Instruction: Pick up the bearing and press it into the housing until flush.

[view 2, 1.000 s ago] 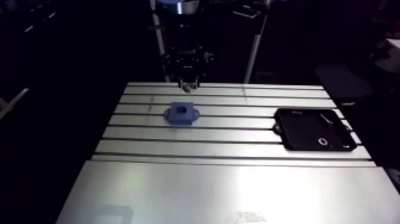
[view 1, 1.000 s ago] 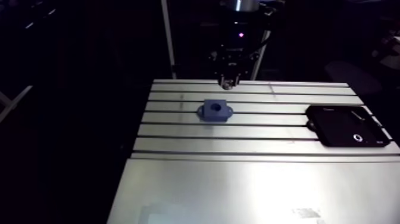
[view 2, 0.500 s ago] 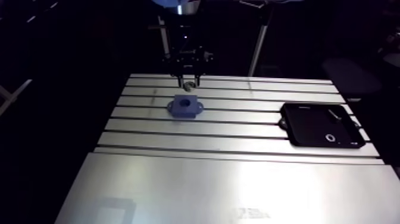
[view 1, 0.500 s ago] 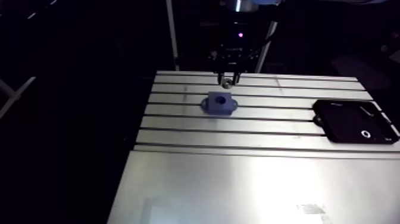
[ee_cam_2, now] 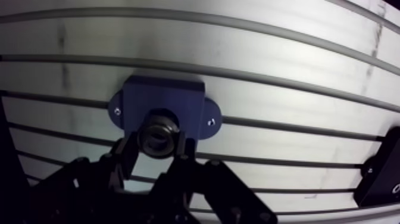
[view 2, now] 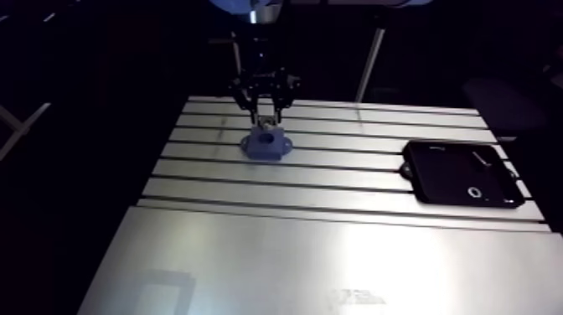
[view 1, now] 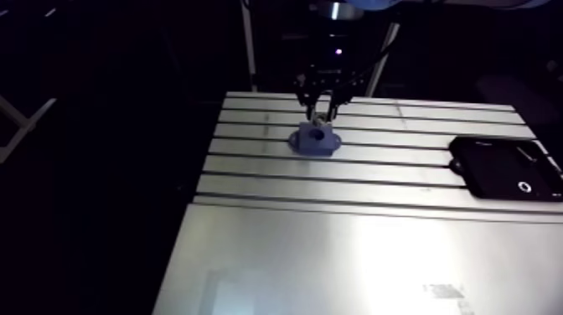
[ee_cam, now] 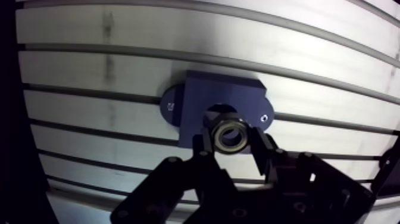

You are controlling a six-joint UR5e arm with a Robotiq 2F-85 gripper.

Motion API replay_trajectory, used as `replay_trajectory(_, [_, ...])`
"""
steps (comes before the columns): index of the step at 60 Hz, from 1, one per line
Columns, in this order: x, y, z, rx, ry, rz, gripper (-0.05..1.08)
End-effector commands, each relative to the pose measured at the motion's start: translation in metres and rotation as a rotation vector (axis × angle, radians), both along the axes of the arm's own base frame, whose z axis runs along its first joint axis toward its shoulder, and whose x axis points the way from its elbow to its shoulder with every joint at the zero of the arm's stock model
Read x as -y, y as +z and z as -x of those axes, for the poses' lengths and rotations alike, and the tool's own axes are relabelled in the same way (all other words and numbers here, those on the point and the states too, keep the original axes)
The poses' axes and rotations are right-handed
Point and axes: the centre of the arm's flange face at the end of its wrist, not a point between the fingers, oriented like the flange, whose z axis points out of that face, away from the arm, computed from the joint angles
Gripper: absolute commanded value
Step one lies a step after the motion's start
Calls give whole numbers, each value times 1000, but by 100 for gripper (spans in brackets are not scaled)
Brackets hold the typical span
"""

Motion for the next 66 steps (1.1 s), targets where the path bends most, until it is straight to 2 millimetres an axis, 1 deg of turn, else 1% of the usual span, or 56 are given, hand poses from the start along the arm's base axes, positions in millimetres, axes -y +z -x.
replay_trajectory(1, [1,-8,-1,13,1,-1,58])
replay_trajectory(17, [1,-17,-1,28,3,-3,58])
replay_trajectory(47, [0,-23,-1,14,6,-4,58])
replay_trajectory(66, [5,-24,-3,18,13,-1,58])
